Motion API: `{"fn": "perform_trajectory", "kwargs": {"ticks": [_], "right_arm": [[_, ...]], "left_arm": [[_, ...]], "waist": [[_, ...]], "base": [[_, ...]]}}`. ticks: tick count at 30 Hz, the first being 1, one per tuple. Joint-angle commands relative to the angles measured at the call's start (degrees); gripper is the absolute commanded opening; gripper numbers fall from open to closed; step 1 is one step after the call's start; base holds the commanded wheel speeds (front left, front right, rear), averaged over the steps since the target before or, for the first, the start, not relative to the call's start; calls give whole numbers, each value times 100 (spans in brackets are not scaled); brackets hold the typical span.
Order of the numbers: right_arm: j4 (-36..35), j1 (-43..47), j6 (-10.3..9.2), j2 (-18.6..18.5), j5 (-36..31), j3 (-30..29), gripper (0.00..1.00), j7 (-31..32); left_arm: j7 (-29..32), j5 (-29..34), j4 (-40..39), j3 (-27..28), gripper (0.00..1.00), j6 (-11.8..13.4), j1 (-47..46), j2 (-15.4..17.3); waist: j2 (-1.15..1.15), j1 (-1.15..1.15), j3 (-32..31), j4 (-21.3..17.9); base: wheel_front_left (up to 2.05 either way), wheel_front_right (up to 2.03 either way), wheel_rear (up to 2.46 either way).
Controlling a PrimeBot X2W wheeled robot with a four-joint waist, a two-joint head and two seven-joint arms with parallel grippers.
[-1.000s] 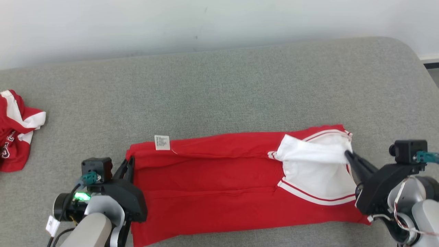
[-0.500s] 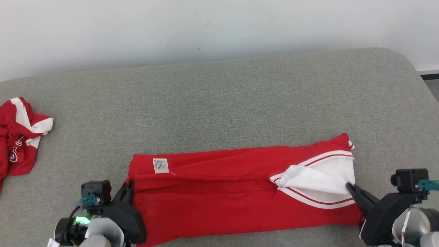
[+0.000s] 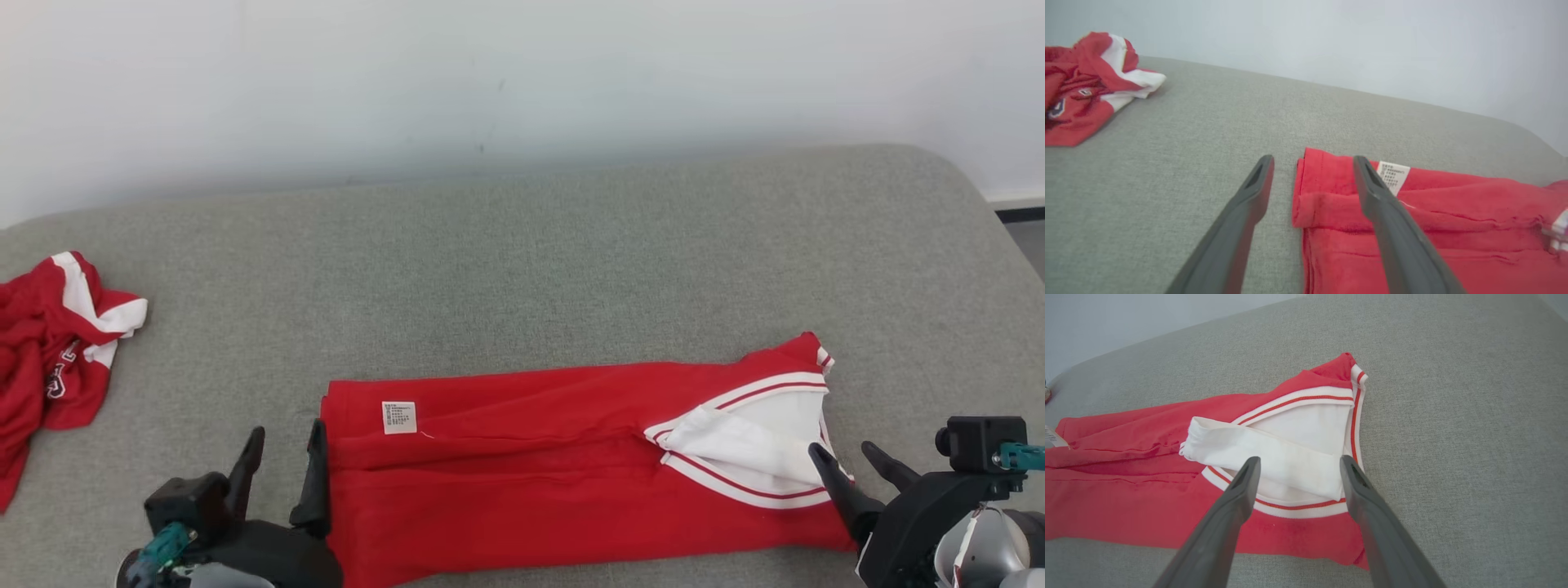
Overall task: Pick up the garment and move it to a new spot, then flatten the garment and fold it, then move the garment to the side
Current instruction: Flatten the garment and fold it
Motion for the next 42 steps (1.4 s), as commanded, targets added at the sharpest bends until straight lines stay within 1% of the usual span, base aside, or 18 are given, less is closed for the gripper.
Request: {"fn": "perform_trajectory", "kwargs": {"ticks": [1,4,8,12,17,19,22,23,27,30,35,38,42], "right_arm": [[3,47,-14,53,-40,-72,100,-25],[74,52,-14,131,-68,-151,100,40],[309,-65,-14,256,-77,-353,100,166],[710,-248,-14,320,-102,-499,100,349],[1237,-594,-14,275,-187,-645,100,477],[1466,-741,-14,185,-322,-647,100,512],[1804,-986,-14,170,-390,-722,100,496],[1804,-986,-14,170,-390,-722,100,496],[2206,-1303,-14,128,-488,-737,100,576],[2525,-1552,-14,48,-686,-625,100,675],[2879,-1780,-14,107,-712,-616,100,727],[3075,-1887,-14,-12,-873,-471,100,768],[3333,-1934,-14,41,-887,-464,100,776]], "left_arm": [[-34,259,-340,222,100,-32,236,-67],[-27,636,-875,769,100,-156,762,-244],[-29,1088,-1309,1327,100,-456,1287,-502],[-29,1460,-1587,1918,100,-726,1671,-788],[-29,1881,-1792,2495,100,-956,1999,-1052],[-27,2041,-1811,2588,100,-1048,2108,-1110],[-27,2245,-1808,2702,100,-1163,2161,-1162],[-27,2245,-1808,2702,100,-1163,2161,-1162],[-26,2397,-1760,2773,100,-1271,2071,-1225],[-27,2551,-1662,2796,100,-1299,1939,-1259],[-27,2579,-1615,2811,100,-1358,1788,-1289],[-27,2620,-1604,2796,100,-1386,1730,-1296],[-27,2678,-1639,2791,100,-1415,1668,-1303]], "waist": [[0,0,-165,68],[0,0,-322,113],[0,0,-425,169],[0,0,-456,231],[0,0,-423,307],[0,0,-391,342],[0,0,-323,390],[0,0,-323,390],[0,0,-152,456],[0,0,33,526],[0,0,259,610],[0,0,354,654],[0,0,425,703]], "base": [[0,0,0],[0,0,0],[0,0,0],[0,0,0],[0,0,0],[0,0,0],[0,0,0],[0,0,0],[0,0,0],[0,0,0],[0,0,0],[0,0,0],[0,0,0]]}}
